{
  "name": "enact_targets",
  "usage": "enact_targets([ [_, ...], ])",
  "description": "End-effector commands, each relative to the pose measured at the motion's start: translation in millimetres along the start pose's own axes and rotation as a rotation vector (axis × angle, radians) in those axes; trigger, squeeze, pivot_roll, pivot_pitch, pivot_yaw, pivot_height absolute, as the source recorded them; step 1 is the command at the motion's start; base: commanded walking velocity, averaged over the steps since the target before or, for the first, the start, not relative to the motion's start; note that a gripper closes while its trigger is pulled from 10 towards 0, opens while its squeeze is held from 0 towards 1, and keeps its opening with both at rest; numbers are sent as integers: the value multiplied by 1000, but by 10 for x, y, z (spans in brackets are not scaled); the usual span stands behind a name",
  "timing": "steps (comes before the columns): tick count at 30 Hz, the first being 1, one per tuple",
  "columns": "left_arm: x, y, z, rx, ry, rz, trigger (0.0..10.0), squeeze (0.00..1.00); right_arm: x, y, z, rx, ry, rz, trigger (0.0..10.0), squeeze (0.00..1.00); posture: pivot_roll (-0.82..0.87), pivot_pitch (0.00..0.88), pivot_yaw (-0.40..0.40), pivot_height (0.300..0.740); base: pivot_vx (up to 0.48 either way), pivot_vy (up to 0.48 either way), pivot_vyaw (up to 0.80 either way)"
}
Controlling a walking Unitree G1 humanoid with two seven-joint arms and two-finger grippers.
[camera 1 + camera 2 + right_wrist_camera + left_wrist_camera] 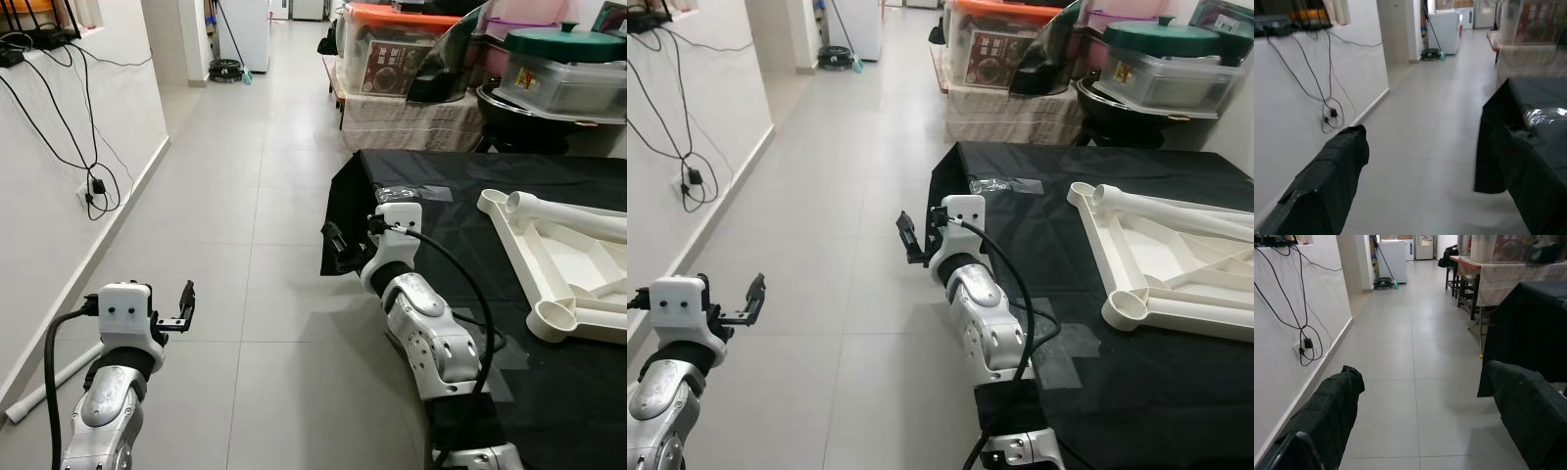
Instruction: Building children table
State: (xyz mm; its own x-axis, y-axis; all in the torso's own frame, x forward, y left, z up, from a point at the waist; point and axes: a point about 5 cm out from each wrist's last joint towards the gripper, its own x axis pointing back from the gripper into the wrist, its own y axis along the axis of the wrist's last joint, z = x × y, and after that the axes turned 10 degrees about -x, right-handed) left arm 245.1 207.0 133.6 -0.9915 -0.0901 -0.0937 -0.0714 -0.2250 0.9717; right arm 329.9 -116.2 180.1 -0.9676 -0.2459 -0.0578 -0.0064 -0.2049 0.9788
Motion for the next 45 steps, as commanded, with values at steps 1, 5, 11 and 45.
enact_targets([
  [1, 51, 0, -20, -21, -8, -6, 10000, 0, 72, -43, -42, 57, 7, -10, 10000, 0, 54, 0, -52, 740, 0, 0, 0],
  [5, 129, -16, -59, -11, -17, 1, 10000, 0, 172, -51, -55, 114, 44, -35, 10000, 0, 48, 0, -44, 740, 0, 0, 0],
  [11, 252, -54, -153, 6, -45, 39, 10000, 0, 371, -68, -81, 220, 104, -114, 10000, 0, 51, 0, -41, 740, 0, 0, 0],
  [45, 380, -10, -183, -57, -86, 59, 10000, 0, 528, -285, -120, 208, 17, -105, 10000, 0, 71, 0, -40, 740, 0, 261, 0],
])
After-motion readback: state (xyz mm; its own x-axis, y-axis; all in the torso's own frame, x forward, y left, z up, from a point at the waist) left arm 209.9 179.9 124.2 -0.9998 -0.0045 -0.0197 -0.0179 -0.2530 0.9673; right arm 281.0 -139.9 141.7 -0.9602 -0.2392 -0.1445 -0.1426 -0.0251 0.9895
